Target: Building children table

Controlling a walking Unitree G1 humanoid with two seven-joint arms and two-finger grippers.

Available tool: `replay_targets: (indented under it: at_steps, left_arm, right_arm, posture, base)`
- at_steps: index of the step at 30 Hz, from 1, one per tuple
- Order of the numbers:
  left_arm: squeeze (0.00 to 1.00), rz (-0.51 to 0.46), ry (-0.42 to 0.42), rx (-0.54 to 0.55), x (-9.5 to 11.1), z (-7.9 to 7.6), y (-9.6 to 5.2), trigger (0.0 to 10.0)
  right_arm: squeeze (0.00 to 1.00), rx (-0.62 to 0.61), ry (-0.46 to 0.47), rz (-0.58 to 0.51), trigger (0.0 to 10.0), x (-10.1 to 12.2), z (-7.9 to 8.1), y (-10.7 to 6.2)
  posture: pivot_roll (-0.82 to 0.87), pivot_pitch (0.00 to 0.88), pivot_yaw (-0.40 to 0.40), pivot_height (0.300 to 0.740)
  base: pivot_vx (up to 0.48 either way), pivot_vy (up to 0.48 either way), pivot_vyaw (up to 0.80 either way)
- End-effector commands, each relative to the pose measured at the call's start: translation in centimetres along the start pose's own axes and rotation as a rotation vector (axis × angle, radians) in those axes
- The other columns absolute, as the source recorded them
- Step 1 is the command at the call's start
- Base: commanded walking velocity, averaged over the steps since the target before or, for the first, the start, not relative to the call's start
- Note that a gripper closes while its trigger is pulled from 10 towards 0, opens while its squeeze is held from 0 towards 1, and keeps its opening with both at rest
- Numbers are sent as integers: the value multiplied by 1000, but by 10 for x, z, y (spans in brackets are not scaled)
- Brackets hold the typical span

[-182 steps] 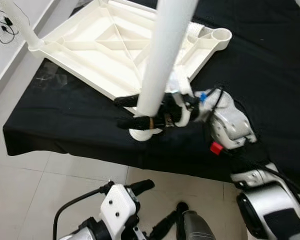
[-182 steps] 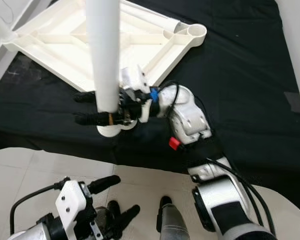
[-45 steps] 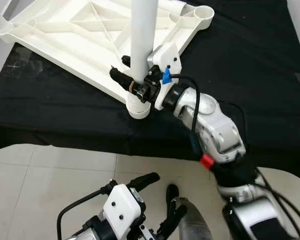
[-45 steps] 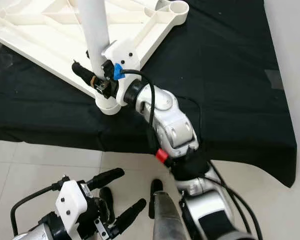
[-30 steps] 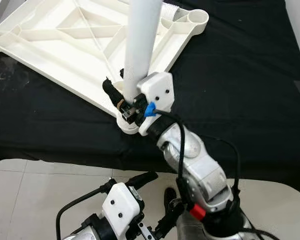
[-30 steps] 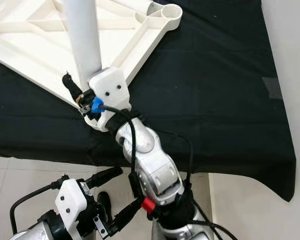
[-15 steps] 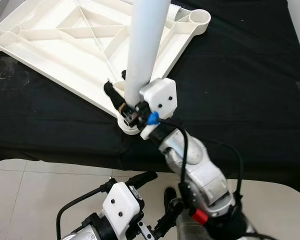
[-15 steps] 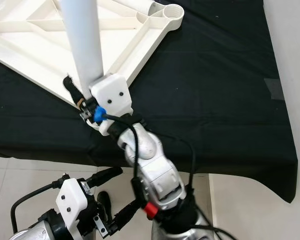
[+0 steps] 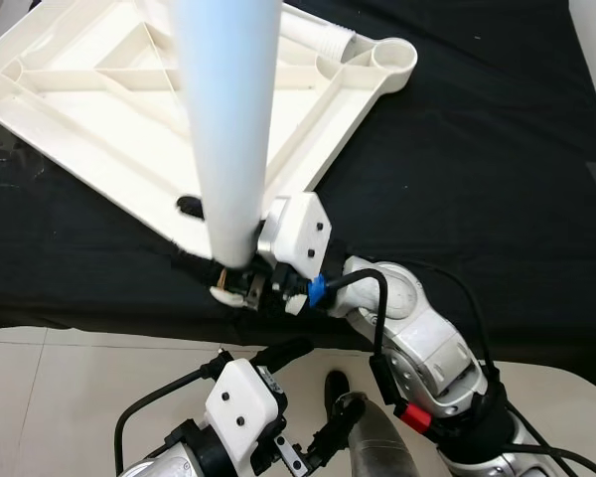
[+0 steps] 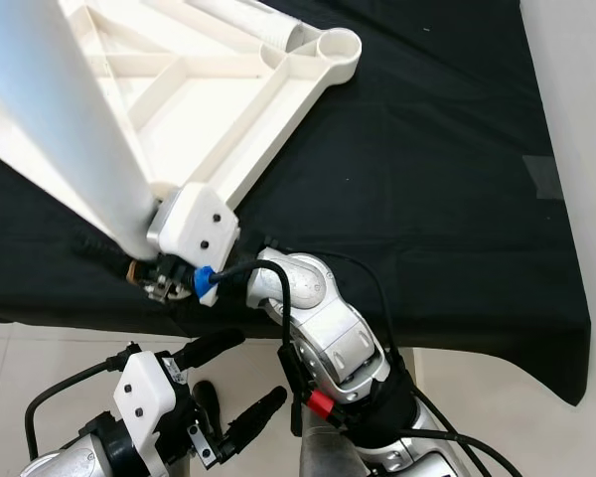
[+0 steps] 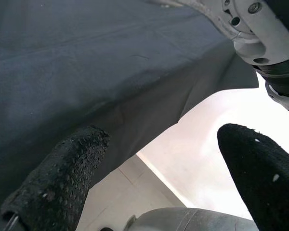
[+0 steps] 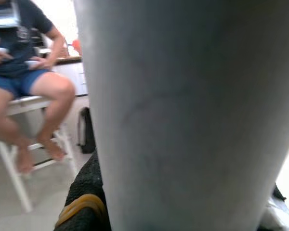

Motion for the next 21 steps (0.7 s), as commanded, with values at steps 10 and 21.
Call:
replay_targets:
  at_steps: [10,21]
  left_arm:
    - [0,20,-23,-1,-8,-4,-2,10000]
    - [0,18,-25,-4,-6,-4,-2,10000]
  right_arm:
    - [0,346,55,34,10000,-21,25,-5]
    - [0,398,-28,158,10000,-36,24,-9]
  posture:
    - [54,454,-14,740]
    - [57,469,-9,740]
  base:
    - [0,0,0]
    - [0,0,0]
Point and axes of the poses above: a point about 5 cm out from each wrist's last joint towards the gripper, its own y axis pointing out of the wrist towards the gripper, its own x axis along the axis of the wrist's last joint, z = x × y, the point moved 5 cm from there along y, pointing out of the wrist towards the gripper, and after that the axes turned 13 degrees about -y, right-handed, at the moved point
